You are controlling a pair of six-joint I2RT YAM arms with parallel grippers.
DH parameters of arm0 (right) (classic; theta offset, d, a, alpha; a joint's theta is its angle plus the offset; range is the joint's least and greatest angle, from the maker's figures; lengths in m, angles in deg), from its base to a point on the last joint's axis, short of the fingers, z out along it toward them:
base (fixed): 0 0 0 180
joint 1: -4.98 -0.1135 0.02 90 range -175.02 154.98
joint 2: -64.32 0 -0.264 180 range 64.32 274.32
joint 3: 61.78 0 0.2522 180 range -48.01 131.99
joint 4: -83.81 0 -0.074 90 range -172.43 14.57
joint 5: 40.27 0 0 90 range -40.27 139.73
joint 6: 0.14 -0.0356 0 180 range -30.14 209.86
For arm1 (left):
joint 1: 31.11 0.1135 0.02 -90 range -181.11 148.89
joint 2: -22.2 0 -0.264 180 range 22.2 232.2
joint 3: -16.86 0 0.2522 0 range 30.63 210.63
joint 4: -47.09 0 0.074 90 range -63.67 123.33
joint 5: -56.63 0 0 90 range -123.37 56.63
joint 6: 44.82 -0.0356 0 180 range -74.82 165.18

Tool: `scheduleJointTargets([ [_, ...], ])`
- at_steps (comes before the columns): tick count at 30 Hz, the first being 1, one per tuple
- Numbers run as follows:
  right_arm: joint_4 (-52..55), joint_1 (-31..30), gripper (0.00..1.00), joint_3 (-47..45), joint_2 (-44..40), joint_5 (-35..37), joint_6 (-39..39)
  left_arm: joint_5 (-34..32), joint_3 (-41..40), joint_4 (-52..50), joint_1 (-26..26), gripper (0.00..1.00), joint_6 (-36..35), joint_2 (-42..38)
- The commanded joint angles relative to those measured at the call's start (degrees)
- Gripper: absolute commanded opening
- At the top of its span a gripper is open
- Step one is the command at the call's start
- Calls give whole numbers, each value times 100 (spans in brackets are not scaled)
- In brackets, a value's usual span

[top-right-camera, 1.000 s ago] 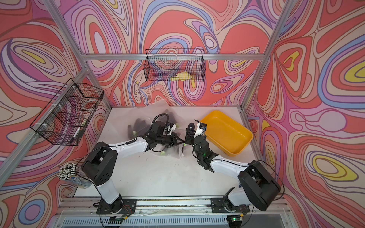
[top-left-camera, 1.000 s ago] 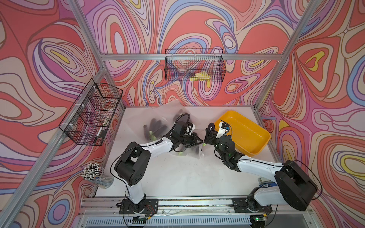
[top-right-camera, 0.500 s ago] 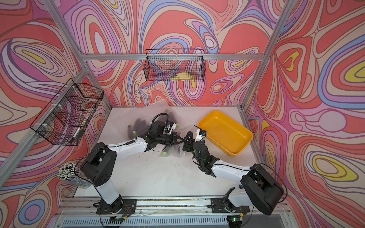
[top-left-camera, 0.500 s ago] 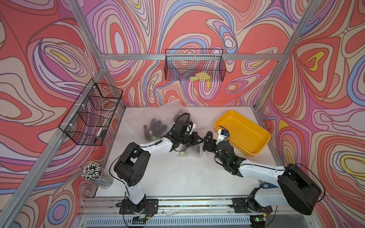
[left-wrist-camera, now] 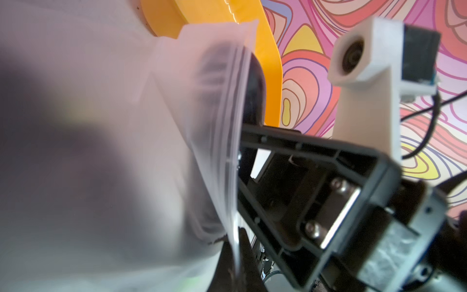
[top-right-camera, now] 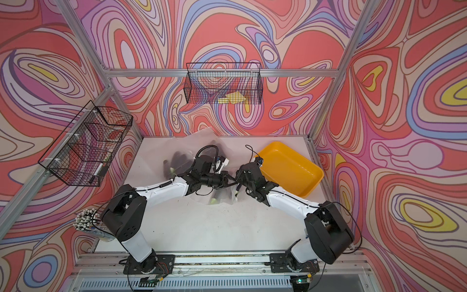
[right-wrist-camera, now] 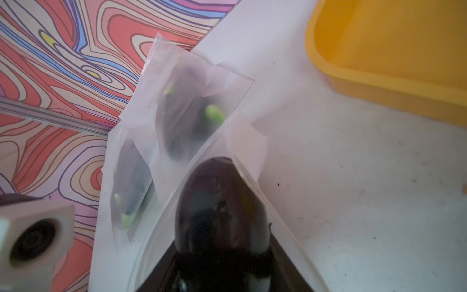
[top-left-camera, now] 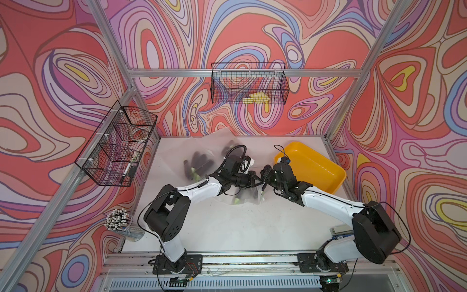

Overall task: Place the eggplant in a zip-top bag and seal the zipper
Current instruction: Place the eggplant in the zipper food storage bag, then adjust the zipper food storage bag at the center of the board.

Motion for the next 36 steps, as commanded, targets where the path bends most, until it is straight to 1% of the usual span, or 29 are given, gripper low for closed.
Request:
scheduleJointTargets([
  [1,1003,108,55,454,241,-647,215,91,-33,45,-27,0,-125,-232],
  [4,1426,161,61,790,310,-727,342,-57,-59,-40,-18,0,-155,-271],
  [8,1920,322,67,1048,63,-899,557,-404,30,-546,-18,0,-383,-284],
  [11,2236,504,67,1137,-246,-1027,685,-689,166,-982,-18,0,-656,-244],
  [15,2282,698,67,1055,-760,-1052,729,-734,141,-972,-18,0,-718,-185],
  [17,2463,856,66,1010,-900,-958,780,-631,86,-829,-18,0,-665,-137],
  [19,2533,1096,63,838,-908,-879,862,-453,-12,-487,-26,0,-538,-167],
  [20,2386,1176,59,688,-895,-945,928,-382,-43,-366,-27,0,-494,-191],
  [23,1909,1189,50,460,-667,-1164,1101,-110,30,-299,-25,0,-490,-181],
  [26,1718,1186,43,526,-224,-1369,1243,194,-5,84,-27,0,-259,-127],
  [30,1206,1186,33,394,-7,-1680,1185,93,-59,69,-23,0,-236,-218],
  [34,1056,1186,16,337,81,-1921,1115,42,-63,-33,-10,0,-310,-334],
  [36,1027,1186,14,333,23,-1981,1091,-2,-54,-125,38,0,-372,-424],
])
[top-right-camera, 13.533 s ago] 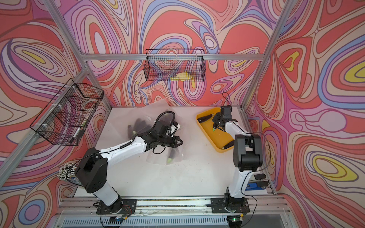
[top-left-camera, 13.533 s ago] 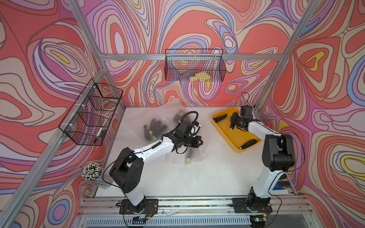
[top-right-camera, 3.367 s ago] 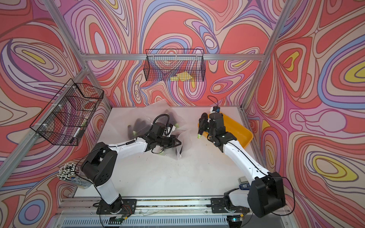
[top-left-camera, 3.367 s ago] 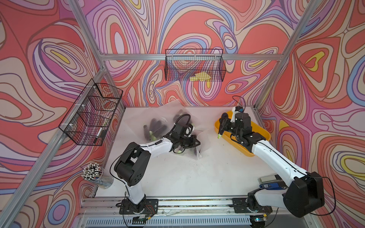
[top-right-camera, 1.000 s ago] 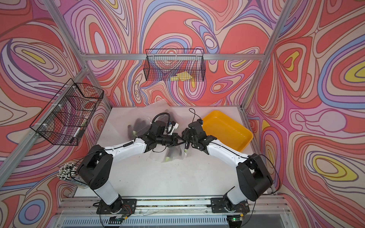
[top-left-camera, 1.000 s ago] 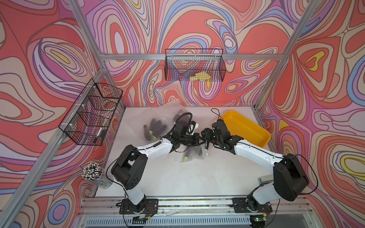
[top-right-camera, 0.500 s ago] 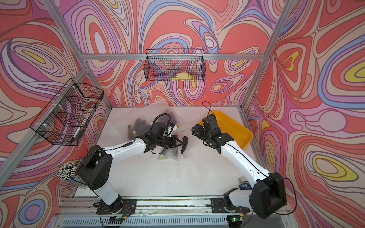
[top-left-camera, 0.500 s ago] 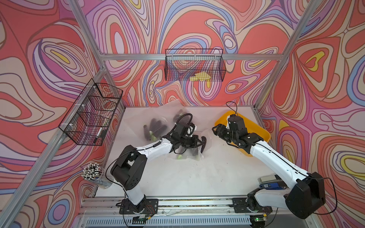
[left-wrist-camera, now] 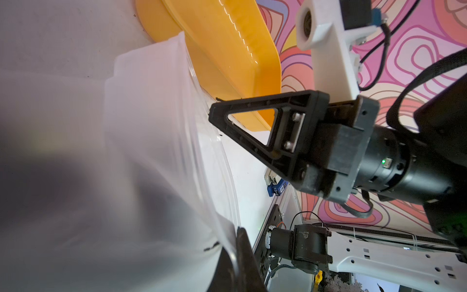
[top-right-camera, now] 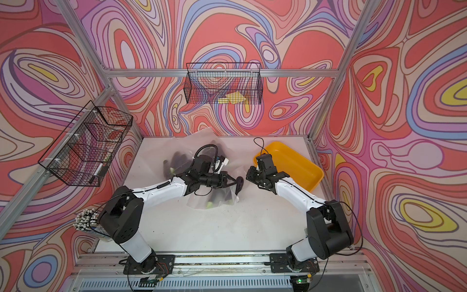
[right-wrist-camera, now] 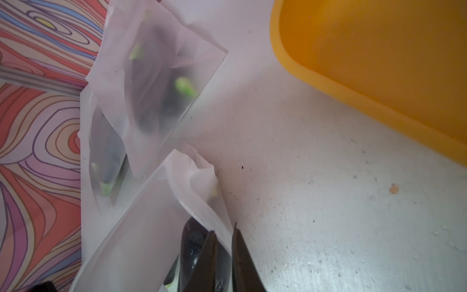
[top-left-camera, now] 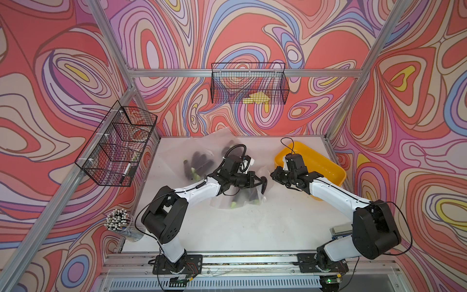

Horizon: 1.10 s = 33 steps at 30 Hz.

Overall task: Place the eggplant in a zip-top bag and seal the zipper
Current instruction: Adjust the zipper food storage bag at the center of the board.

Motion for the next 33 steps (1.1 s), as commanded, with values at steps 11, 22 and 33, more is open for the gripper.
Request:
scheduleJointTargets([
  [11,434,-13,45,-225,-833,-131,179,-29,54,-280,123,0,-217,-270],
  [22,-395,-67,18,-560,-422,-642,-160,-158,26,-407,122,0,-261,-522],
  [33,-162,-818,0,1229,-461,-955,141,-884,778,-2208,414,0,-1313,-1715],
])
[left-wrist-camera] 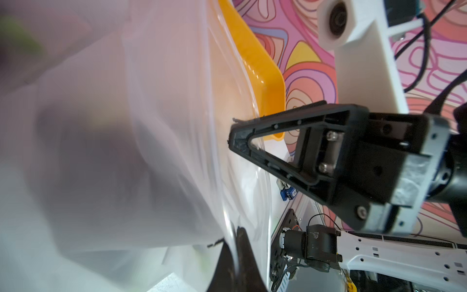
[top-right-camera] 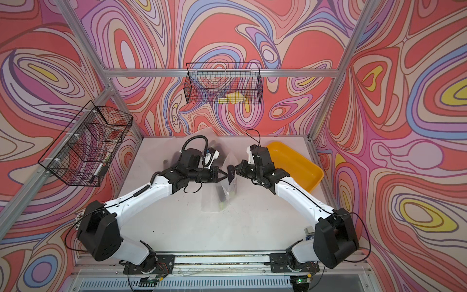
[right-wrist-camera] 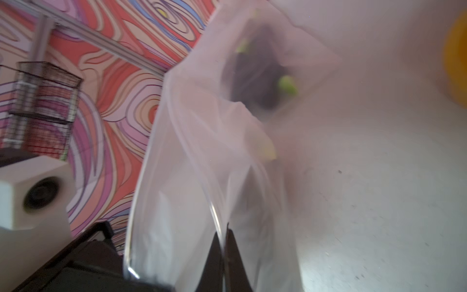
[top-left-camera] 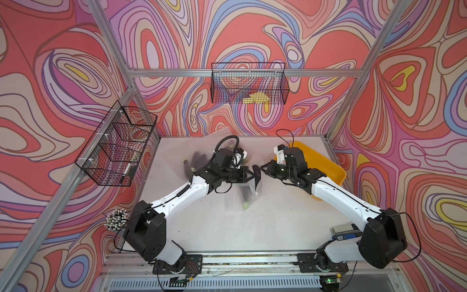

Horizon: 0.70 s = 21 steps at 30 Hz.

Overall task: Place the eggplant in a zip-top bag and seal the zipper
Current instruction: Adjust the zipper food storage bag at the center of the board.

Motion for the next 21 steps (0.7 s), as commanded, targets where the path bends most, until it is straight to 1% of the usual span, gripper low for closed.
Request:
scheduleJointTargets([
  [1,-51,-257,0,523,-23,-183,146,-143,393,-537,191,0,-374,-575],
  [5,79,-485,0,983,-40,-158,191,-226,625,-924,260,0,-483,-1074],
  [8,-21,-531,0,1109,-89,-234,87,-418,792,-1207,260,0,-629,-1440],
  [12,-134,-596,0,1277,28,-449,-31,-1065,801,-1668,277,0,-751,-1815],
  [17,-137,-775,0,1494,338,-593,-17,-1312,586,-2050,322,0,-743,-2040],
  [19,-278,-840,0,1402,453,-679,-62,-1489,631,-2278,322,0,-758,-2047],
  [21,-328,-857,0,1238,514,-675,-133,-1462,741,-2449,322,0,-760,-1899],
])
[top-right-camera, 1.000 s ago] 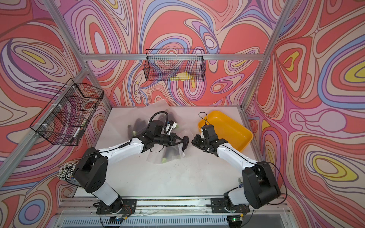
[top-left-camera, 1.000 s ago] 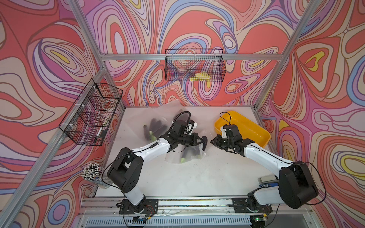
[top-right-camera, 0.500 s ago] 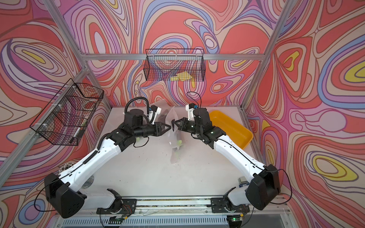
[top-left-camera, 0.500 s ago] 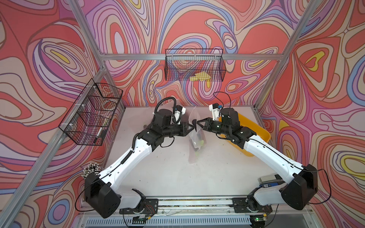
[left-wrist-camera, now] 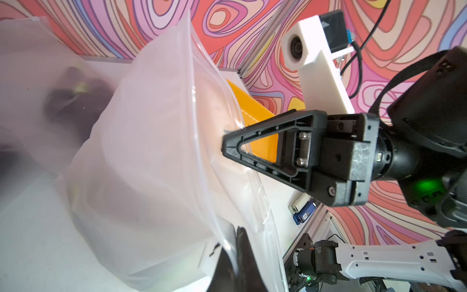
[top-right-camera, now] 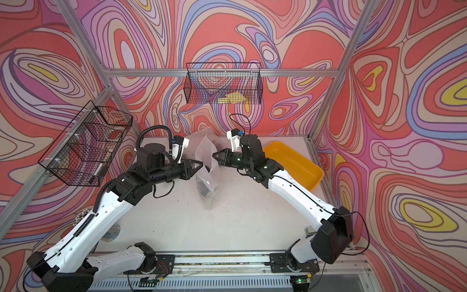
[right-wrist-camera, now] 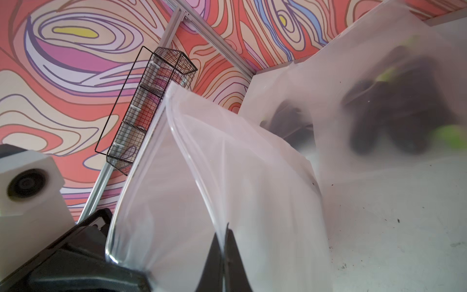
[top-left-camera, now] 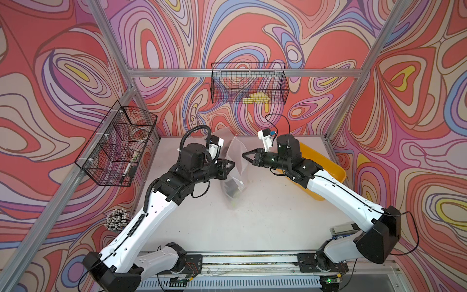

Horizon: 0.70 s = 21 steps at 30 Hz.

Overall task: Place the eggplant in a zip-top bag and seal the zipper
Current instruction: Adjust the zipper food storage bag at the center of the board.

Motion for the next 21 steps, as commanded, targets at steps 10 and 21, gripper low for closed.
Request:
scheduleJointTargets([
  [10,-92,483,0,-2070,-376,608,-356,559,340,125,-381,0,66,2030],
  [21,1598,1136,47,-2287,-1454,927,405,1054,317,1237,-893,0,556,3669],
])
